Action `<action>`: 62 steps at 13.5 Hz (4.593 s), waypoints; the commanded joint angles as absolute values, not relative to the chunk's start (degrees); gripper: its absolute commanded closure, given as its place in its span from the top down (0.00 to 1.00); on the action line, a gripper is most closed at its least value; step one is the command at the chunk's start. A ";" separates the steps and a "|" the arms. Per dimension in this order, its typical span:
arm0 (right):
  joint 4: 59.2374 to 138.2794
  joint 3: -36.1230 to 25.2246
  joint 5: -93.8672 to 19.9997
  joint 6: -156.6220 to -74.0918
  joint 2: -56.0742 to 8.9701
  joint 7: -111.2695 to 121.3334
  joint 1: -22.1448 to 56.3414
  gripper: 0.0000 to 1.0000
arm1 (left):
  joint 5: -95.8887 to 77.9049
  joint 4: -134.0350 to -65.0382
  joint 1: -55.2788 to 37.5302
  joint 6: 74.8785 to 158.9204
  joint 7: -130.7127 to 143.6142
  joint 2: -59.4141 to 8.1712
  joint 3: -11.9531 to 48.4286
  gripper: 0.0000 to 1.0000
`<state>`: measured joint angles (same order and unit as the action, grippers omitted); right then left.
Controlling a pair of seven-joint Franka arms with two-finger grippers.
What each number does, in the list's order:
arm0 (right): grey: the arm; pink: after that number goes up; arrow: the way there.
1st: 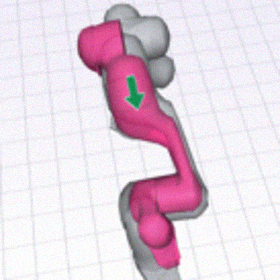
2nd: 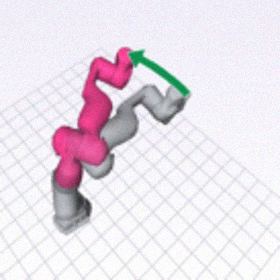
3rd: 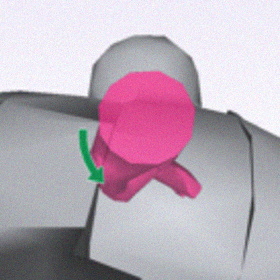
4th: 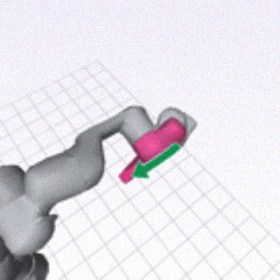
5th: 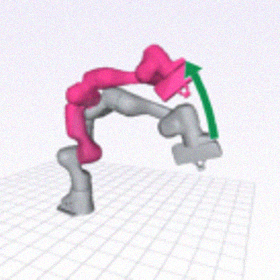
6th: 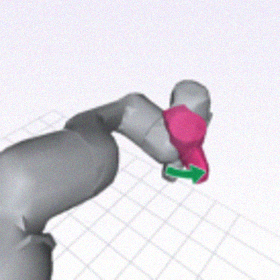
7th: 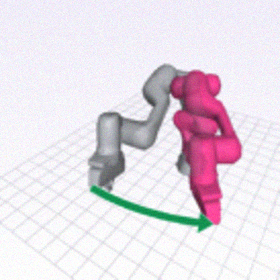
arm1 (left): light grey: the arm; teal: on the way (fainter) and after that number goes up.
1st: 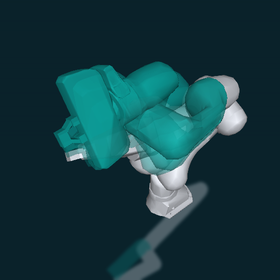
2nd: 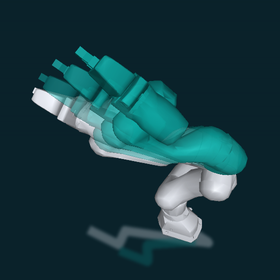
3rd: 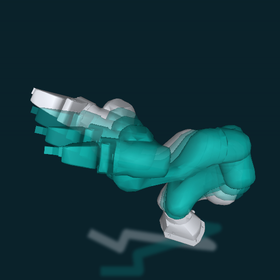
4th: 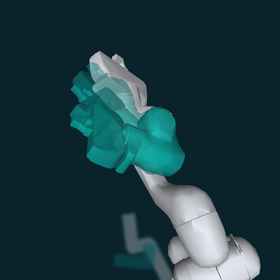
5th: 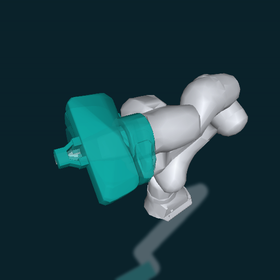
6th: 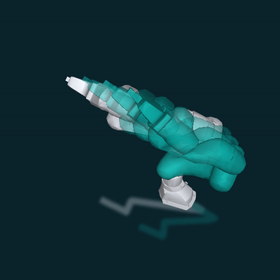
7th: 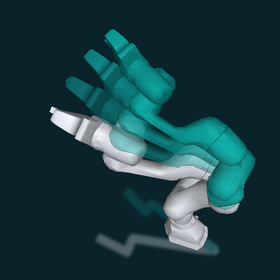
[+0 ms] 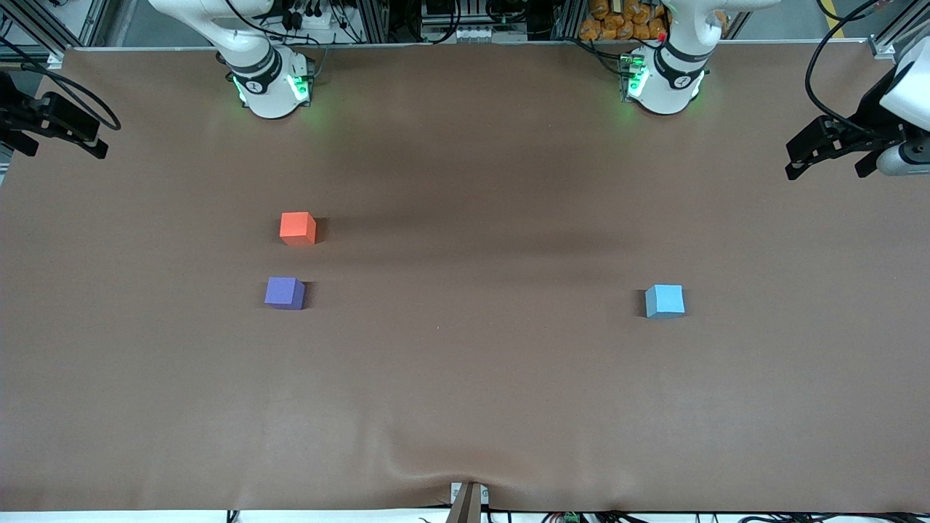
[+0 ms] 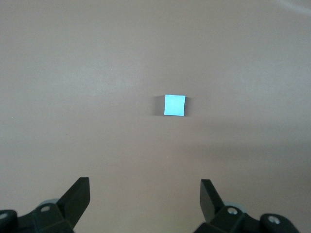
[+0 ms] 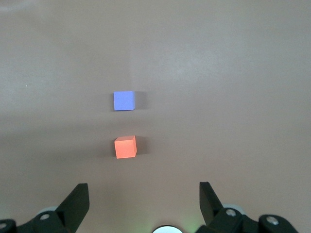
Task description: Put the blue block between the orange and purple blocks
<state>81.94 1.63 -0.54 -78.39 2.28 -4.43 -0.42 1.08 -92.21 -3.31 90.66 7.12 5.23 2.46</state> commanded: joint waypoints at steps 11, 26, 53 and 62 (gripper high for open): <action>80.68 1.85 -1.32 -77.52 1.67 -3.96 -1.05 1.00 | 0.53 -91.41 -2.99 90.62 5.80 3.69 2.64 1.00; 80.60 1.76 -1.32 -77.52 1.76 -4.04 -0.88 1.00 | 1.32 -91.14 -1.67 91.85 4.92 2.29 2.37 1.00; 80.68 0.70 -2.89 -77.52 1.76 -3.96 -1.14 1.00 | 0.88 -113.36 -2.55 121.27 4.92 -4.57 2.99 1.00; 80.68 0.53 -3.16 -77.43 1.84 -3.96 -1.14 1.00 | 0.62 -115.05 -2.81 135.25 5.27 -17.83 4.75 1.00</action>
<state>81.94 0.43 -2.08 -78.27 2.27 -4.43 -0.46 0.97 -115.41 -2.94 132.80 5.83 -15.89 4.48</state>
